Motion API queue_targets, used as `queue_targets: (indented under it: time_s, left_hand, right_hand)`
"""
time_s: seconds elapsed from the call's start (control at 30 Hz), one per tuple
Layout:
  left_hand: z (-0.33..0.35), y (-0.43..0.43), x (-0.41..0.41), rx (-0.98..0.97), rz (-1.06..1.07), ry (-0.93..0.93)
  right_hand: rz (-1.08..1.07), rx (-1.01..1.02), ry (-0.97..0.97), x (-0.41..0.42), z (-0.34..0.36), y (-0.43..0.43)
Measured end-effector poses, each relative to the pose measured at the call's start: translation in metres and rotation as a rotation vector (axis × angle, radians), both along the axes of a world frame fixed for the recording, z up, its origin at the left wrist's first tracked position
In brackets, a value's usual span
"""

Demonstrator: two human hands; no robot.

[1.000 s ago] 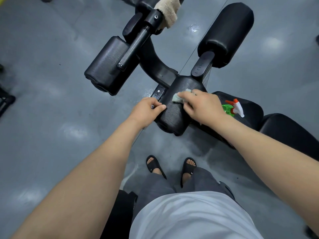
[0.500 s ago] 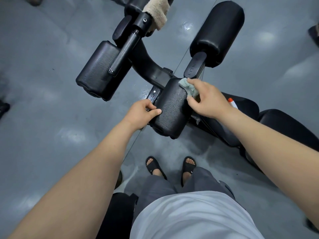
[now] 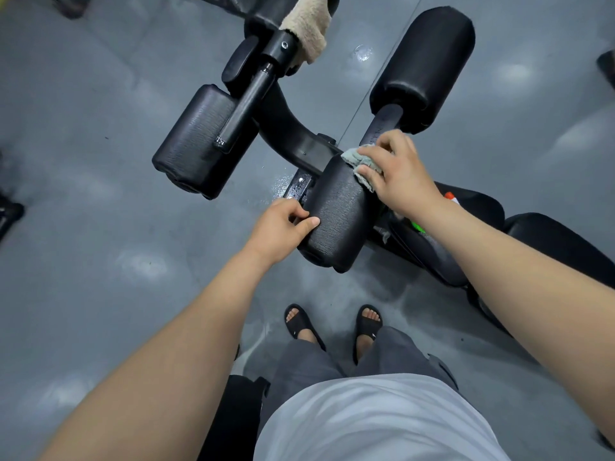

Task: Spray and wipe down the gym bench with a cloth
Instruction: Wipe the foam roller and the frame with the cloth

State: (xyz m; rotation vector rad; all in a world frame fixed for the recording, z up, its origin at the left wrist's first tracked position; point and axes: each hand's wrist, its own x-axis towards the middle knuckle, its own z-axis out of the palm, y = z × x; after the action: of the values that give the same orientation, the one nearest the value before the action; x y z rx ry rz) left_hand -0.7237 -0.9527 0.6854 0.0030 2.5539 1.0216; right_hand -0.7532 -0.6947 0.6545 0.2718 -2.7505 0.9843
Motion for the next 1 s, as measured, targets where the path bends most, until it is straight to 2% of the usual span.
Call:
queue_targets:
  time_s: [0.23,0.43,0.63,0.77,1.0]
  left_hand:
    - [-0.002,0.004,-0.004,-0.051,-0.001,0.022]
    - [-0.007,0.003,-0.004,-0.024,0.033,0.008]
    - [-0.008,0.003,-0.005,-0.019,0.022,0.016]
    - [-0.008,0.002,-0.004,-0.042,0.000,0.028]
    - [-0.005,0.004,0.000,-0.055,-0.009,0.037]
  right_hand:
    - [-0.051,-0.095,-0.027,0.004,0.000,-0.016]
    - [-0.050,-0.015,-0.011,0.029,0.003,-0.014]
    - [0.110,0.090,-0.125,0.076,-0.006,-0.016]
    - [0.181,0.148,-0.144,0.065,0.005,-0.011]
    - [-0.078,0.195,-0.134,0.031,0.013,-0.025]
